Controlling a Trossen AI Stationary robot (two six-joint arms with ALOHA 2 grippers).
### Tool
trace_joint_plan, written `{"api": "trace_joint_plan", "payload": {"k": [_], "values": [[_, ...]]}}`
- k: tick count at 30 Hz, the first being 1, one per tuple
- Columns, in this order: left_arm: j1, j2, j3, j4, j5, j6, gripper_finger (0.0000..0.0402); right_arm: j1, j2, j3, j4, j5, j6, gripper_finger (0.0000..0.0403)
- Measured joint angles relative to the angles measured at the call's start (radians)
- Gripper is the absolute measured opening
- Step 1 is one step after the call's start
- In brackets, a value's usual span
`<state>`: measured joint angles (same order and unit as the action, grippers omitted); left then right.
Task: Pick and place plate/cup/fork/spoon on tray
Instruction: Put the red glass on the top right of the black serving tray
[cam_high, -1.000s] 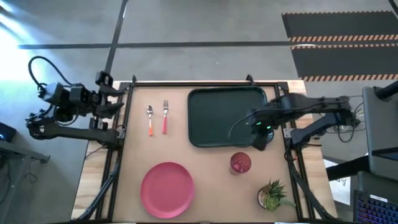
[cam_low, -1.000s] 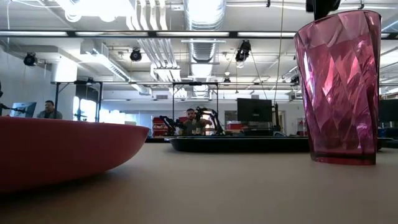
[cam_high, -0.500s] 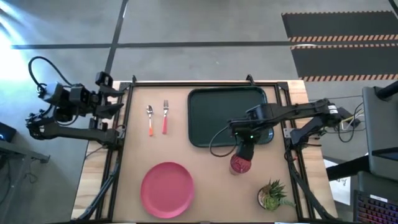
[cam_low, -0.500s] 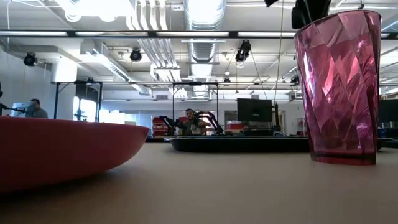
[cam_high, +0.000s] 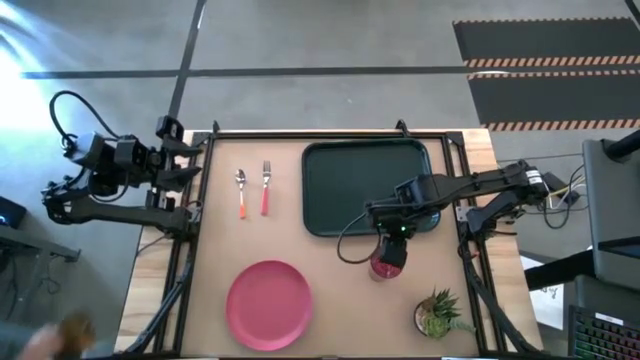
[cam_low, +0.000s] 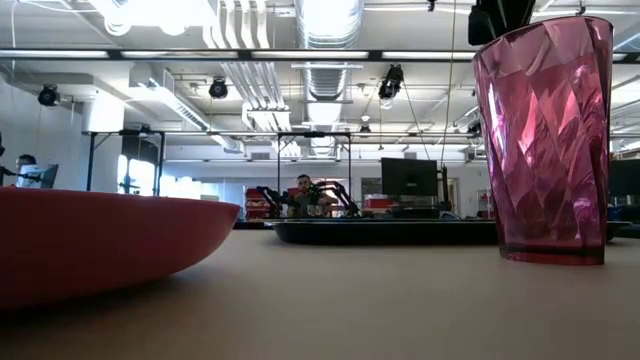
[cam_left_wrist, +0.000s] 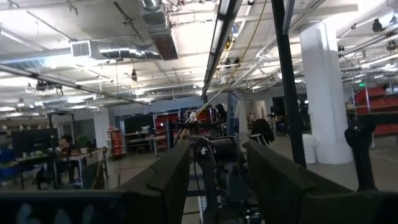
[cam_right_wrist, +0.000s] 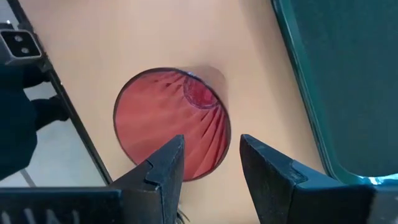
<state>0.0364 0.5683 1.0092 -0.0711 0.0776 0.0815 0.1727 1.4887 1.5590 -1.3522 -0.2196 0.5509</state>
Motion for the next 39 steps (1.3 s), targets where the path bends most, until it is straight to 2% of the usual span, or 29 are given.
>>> {"api": "trace_joint_plan", "payload": {"k": [9, 14, 20, 29, 33, 39], "values": [[0.001, 0.012, 0.003, 0.001, 0.000, -0.024, 0.0144, 0.007, 0.016, -0.110, 0.039, 0.003, 0.016, 0.0182], [0.001, 0.010, 0.004, 0.002, 0.000, -0.025, 0.0144, 0.012, 0.021, -0.121, 0.068, 0.002, -0.009, 0.0197], [0.001, 0.011, 0.004, 0.003, 0.000, -0.026, 0.0144, 0.010, 0.021, -0.132, 0.103, 0.012, -0.050, 0.0199], [0.001, 0.010, 0.004, 0.003, 0.000, -0.026, 0.0144, 0.011, 0.021, -0.236, 0.192, 0.010, -0.063, 0.0197], [0.001, 0.012, 0.004, 0.003, 0.000, -0.026, 0.0144, 0.011, 0.021, -0.256, 0.187, 0.010, -0.072, 0.0161], [0.001, 0.012, 0.003, 0.003, 0.000, -0.025, 0.0144, 0.011, 0.021, -0.256, 0.190, 0.010, -0.093, 0.0029]]}}
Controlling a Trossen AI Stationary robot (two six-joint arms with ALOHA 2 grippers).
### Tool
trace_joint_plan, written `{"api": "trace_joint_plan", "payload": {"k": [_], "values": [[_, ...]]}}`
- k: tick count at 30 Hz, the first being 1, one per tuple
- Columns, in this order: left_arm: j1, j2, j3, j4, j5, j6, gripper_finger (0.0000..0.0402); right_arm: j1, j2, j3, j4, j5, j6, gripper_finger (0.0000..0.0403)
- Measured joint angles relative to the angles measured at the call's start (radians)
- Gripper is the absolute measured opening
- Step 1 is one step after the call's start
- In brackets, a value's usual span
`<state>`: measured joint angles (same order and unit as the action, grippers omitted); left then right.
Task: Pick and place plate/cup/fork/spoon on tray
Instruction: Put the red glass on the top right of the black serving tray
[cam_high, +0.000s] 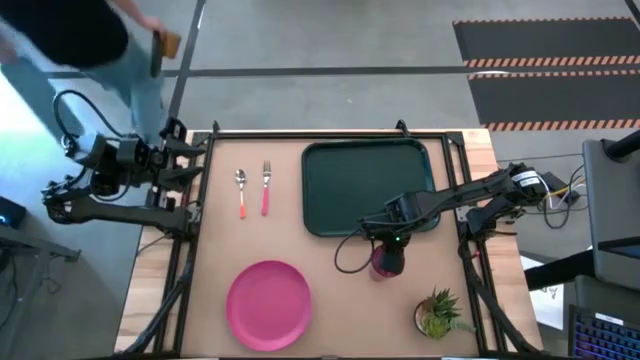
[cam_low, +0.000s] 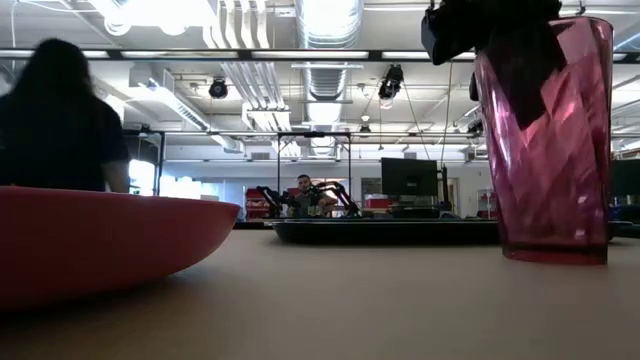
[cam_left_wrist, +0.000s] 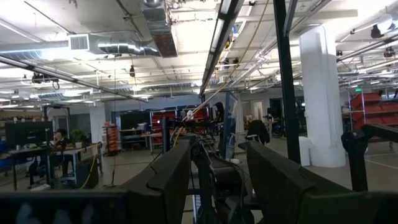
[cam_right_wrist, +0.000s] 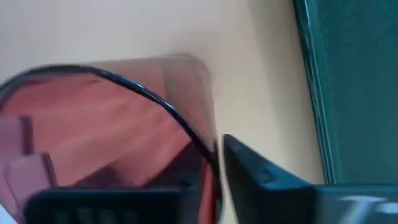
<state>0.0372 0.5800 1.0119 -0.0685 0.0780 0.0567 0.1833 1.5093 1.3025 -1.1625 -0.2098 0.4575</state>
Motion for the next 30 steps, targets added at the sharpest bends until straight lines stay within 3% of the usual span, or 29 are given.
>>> {"api": "trace_joint_plan", "payload": {"k": [9, 19, 24, 30], "values": [[0.000, 0.002, -0.003, 0.000, 0.000, 0.000, 0.0144, 0.000, -0.002, 0.018, 0.018, 0.032, -0.006, 0.0009], [0.000, 0.008, -0.002, 0.004, 0.000, 0.001, 0.0144, -0.017, -0.004, 0.243, -0.068, 0.202, -0.080, 0.0009], [0.000, 0.008, -0.002, 0.007, 0.000, 0.001, 0.0144, -0.113, -0.004, 0.370, -0.231, 0.342, -0.160, 0.0009], [0.000, 0.008, -0.003, 0.006, 0.000, 0.000, 0.0144, -0.315, -0.005, 0.494, -0.273, 0.340, -0.332, 0.0009]]}}
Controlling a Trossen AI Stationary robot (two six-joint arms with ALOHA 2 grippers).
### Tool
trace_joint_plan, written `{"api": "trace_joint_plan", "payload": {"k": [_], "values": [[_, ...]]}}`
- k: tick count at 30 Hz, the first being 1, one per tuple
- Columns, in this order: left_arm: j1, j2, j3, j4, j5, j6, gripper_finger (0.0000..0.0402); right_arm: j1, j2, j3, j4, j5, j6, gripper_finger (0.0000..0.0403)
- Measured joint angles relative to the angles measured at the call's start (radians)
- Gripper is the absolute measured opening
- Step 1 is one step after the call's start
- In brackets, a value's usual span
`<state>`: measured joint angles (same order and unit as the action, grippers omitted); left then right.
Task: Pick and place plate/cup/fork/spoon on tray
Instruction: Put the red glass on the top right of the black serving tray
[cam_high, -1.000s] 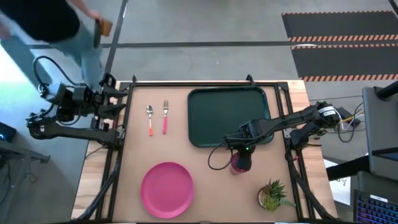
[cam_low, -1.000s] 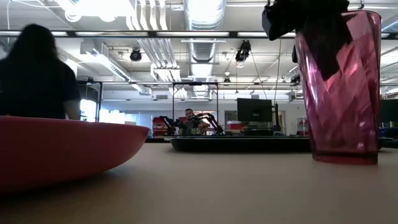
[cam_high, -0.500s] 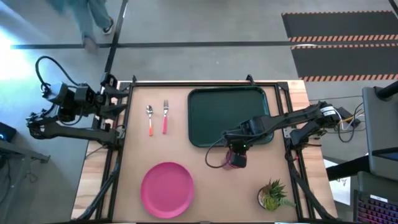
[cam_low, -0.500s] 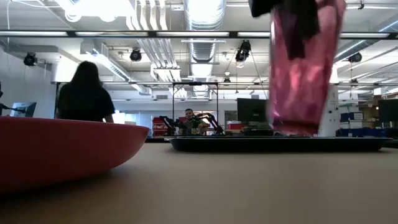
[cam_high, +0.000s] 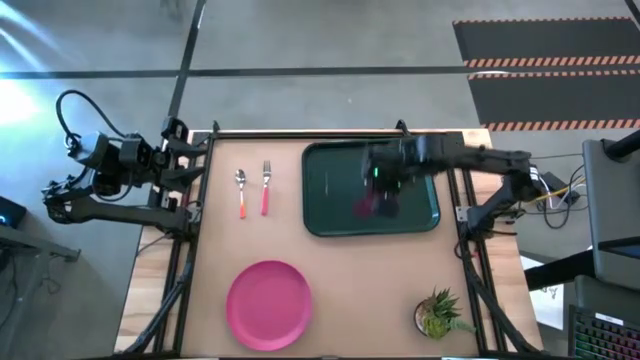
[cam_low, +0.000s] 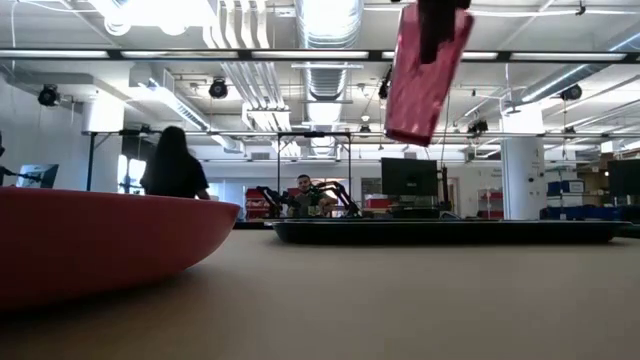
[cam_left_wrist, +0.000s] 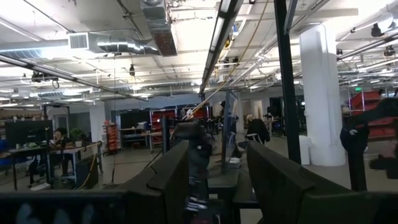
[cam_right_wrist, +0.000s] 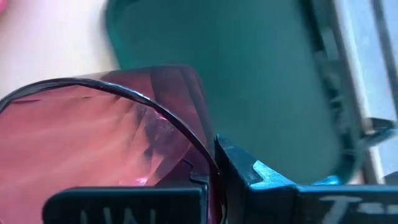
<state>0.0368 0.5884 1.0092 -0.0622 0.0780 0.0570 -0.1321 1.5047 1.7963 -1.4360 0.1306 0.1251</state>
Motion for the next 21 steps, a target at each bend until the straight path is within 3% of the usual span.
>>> {"api": "trace_joint_plan", "payload": {"k": [12, 21], "values": [[0.000, -0.011, 0.000, -0.002, 0.000, 0.000, 0.0144, -0.463, 0.000, 0.126, -0.072, -0.023, -0.219, 0.0008], [0.000, -0.020, -0.001, -0.010, 0.000, 0.000, 0.0144, -0.631, 0.001, 0.030, -0.105, -0.029, -0.260, 0.0008]]}}
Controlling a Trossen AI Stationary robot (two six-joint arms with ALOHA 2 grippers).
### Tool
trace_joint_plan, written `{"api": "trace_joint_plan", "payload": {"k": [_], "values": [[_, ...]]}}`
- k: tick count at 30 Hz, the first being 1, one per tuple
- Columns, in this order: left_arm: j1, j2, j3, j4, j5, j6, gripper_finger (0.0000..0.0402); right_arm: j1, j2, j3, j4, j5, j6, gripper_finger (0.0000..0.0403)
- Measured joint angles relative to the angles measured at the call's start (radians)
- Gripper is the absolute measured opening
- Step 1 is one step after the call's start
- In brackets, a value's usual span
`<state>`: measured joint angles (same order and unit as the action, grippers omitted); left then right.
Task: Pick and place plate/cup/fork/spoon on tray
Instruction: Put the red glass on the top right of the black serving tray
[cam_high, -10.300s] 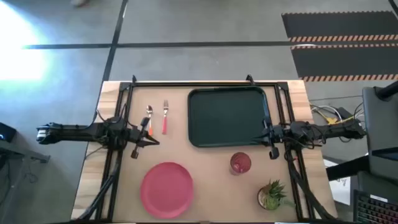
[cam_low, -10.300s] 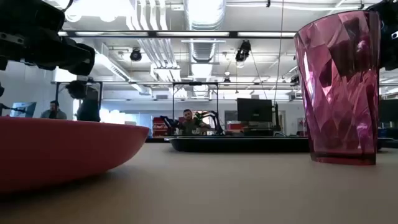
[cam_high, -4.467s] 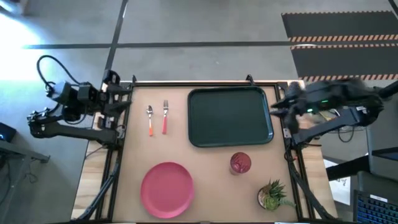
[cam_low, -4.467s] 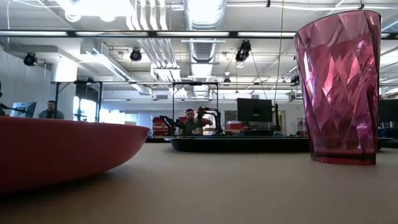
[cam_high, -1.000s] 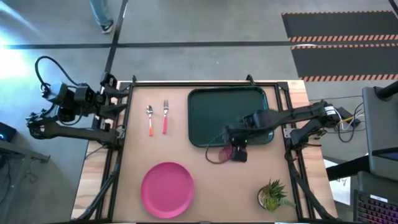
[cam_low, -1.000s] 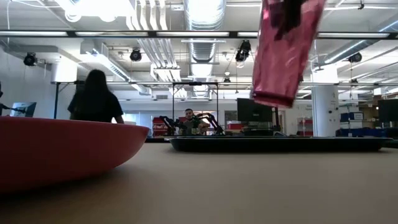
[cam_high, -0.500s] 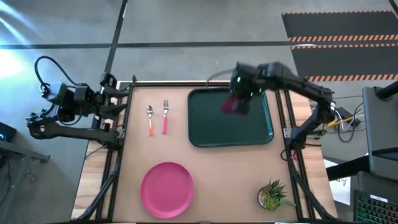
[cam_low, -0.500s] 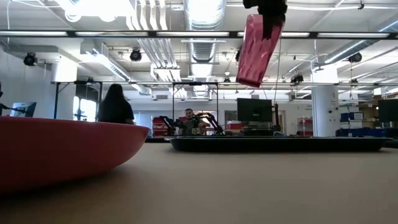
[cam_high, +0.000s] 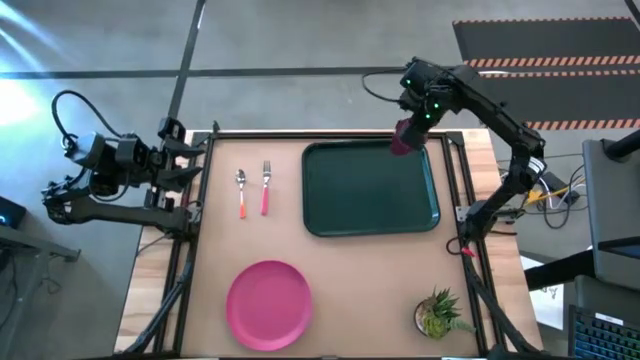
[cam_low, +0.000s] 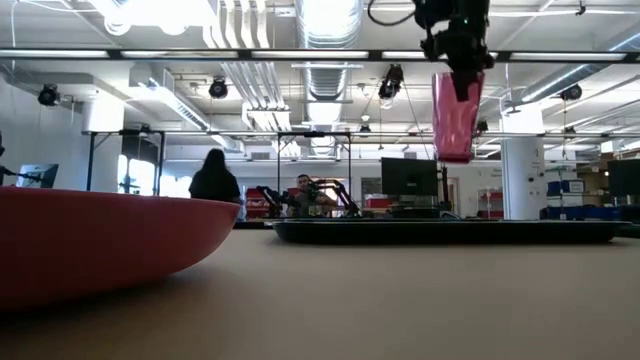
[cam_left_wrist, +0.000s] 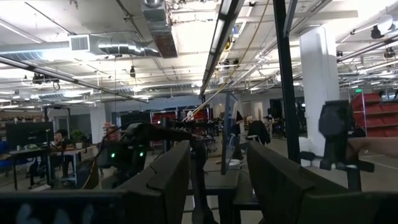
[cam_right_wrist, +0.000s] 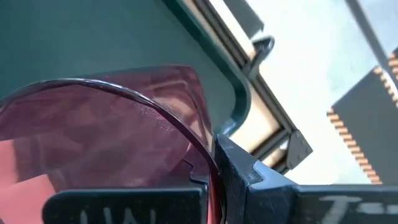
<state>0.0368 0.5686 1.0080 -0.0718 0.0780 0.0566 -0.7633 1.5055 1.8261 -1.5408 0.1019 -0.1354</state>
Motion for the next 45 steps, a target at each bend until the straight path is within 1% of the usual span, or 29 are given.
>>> {"api": "trace_joint_plan", "payload": {"k": [7, 9, 11, 13, 16, 18, 21, 22, 26, 29, 34, 38, 45], "values": [[0.000, -0.002, 0.000, 0.000, 0.000, 0.000, 0.0144, -0.030, 0.000, -0.132, 0.029, -0.008, -0.011, 0.0008], [0.000, -0.002, 0.000, 0.000, 0.000, 0.000, 0.0144, -0.029, 0.000, -0.165, 0.085, -0.070, -0.010, 0.0008], [0.000, -0.002, 0.000, 0.000, 0.000, 0.000, 0.0144, -0.019, 0.000, -0.198, 0.174, -0.152, -0.007, 0.0008], [0.000, -0.002, 0.000, 0.000, 0.000, -0.001, 0.0144, -0.006, 0.001, -0.228, 0.270, -0.212, 0.006, 0.0008], [0.000, -0.002, 0.000, 0.000, 0.000, -0.002, 0.0144, 0.018, 0.009, -0.259, 0.358, -0.281, 0.028, 0.0008], [0.000, -0.002, 0.000, 0.000, 0.000, -0.002, 0.0144, 0.033, 0.025, -0.260, 0.377, -0.300, 0.026, 0.0008], [0.000, -0.002, 0.000, 0.000, 0.000, -0.002, 0.0144, 0.044, 0.062, -0.254, 0.345, -0.299, 0.007, 0.0008], [0.000, -0.002, 0.000, 0.000, 0.000, -0.001, 0.0144, 0.044, 0.075, -0.247, 0.325, -0.283, -0.002, 0.0008], [0.000, -0.003, 0.000, -0.018, 0.000, -0.002, 0.0144, 0.017, 0.101, -0.206, 0.187, -0.125, -0.045, 0.0008], [0.000, -0.004, 0.000, -0.039, 0.000, -0.002, 0.0144, -0.024, 0.104, -0.172, 0.130, -0.074, -0.058, 0.0008], [0.000, -0.003, 0.000, -0.045, 0.000, -0.001, 0.0144, -0.092, 0.077, -0.129, 0.127, -0.077, -0.068, 0.0008], [0.000, -0.002, 0.000, -0.045, 0.000, -0.001, 0.0144, -0.130, 0.080, -0.118, 0.126, -0.075, -0.088, 0.0008], [0.000, -0.002, 0.000, -0.044, 0.000, -0.001, 0.0144, -0.166, 0.082, -0.168, 0.141, -0.078, -0.104, 0.0008]]}}
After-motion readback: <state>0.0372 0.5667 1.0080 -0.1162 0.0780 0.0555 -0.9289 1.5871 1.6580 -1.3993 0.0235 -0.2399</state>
